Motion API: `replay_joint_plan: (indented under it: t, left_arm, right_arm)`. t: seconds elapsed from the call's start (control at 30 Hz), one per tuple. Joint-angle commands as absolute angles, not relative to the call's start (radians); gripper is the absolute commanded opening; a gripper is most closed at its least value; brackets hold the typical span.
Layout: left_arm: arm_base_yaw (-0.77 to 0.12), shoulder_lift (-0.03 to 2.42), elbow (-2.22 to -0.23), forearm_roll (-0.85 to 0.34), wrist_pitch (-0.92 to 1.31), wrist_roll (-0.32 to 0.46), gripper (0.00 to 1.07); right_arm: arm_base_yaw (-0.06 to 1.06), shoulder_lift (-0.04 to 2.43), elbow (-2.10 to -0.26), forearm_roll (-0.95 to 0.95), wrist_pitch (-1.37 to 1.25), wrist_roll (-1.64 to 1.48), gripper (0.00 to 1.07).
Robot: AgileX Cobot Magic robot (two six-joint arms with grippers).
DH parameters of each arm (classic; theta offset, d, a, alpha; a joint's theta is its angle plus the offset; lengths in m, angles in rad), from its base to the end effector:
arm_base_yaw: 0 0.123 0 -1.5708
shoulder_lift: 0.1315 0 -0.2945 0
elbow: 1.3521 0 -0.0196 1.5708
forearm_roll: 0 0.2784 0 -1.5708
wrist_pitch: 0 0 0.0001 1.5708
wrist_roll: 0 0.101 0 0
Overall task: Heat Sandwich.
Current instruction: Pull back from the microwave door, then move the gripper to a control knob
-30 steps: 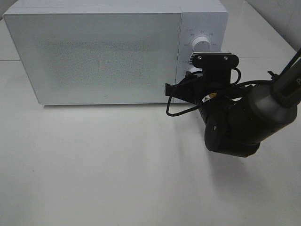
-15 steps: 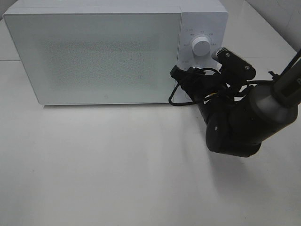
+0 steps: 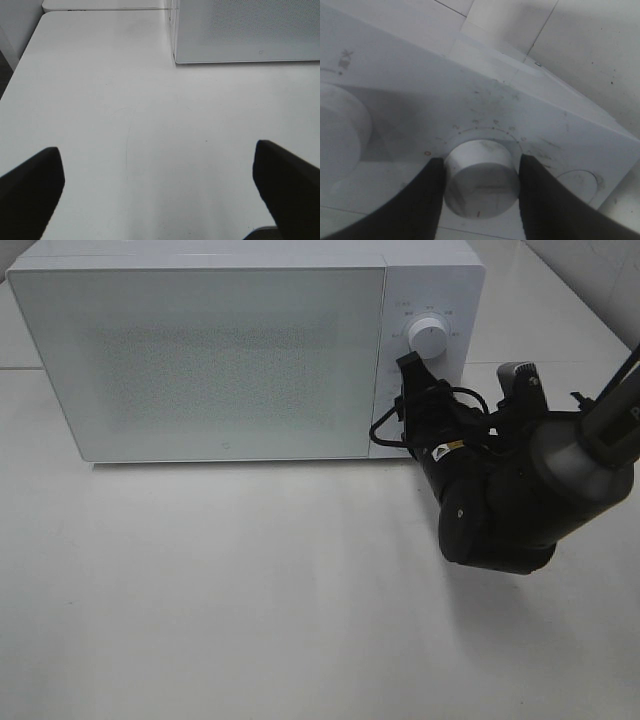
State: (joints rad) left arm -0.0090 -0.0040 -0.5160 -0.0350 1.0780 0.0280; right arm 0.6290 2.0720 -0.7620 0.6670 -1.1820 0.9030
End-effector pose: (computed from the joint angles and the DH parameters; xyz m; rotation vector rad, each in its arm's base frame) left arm 0.0153 -0.0033 0.2895 0.0402 2.0408 -0.0300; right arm 0.3329 0.1707 0.0944 0.9169 1.4931 0.8428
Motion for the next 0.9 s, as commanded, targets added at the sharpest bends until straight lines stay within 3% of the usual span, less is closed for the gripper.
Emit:
replay_joint_plan:
  t: [0.03, 0.43, 0.9]
  left_arm:
    - [-0.013, -0.024, -0.516, -0.038, 1.067, 0.023, 0.98]
    - [-0.013, -0.024, -0.516, -0.038, 1.067, 0.023, 0.98]
    - [-0.013, -0.024, -0.516, -0.038, 1.067, 0.023, 0.98]
  right_arm:
    - [0.629, 2.064, -0.774, 0.604, -1.238, 0.983, 0.17]
    - [0.629, 2.064, -0.774, 0.631, -1.265, 1.310, 0.17]
    - [0.629, 2.064, -0.774, 0.628, -1.265, 1.293, 0.19]
